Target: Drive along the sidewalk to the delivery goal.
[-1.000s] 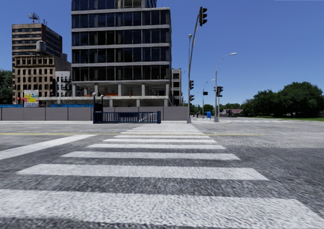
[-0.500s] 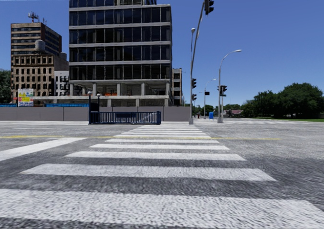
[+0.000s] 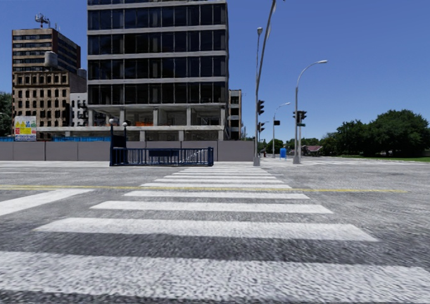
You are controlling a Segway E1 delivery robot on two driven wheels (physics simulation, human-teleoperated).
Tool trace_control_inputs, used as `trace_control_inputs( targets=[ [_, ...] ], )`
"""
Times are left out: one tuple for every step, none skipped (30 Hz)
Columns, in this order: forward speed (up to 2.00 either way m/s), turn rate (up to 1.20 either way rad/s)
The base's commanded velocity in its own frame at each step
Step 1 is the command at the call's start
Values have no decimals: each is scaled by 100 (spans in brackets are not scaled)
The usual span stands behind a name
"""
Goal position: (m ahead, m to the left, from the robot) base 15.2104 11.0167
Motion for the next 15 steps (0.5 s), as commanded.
trace_control_inputs(
  targets=[
    [200,0],
    [200,0],
    [200,0],
    [200,0],
    [200,0],
    [200,0],
    [200,0],
    [200,0],
    [200,0],
    [200,0],
    [200,0],
    [200,0],
    [200,0],
    [200,-2],
    [200,-3]
  ],
)
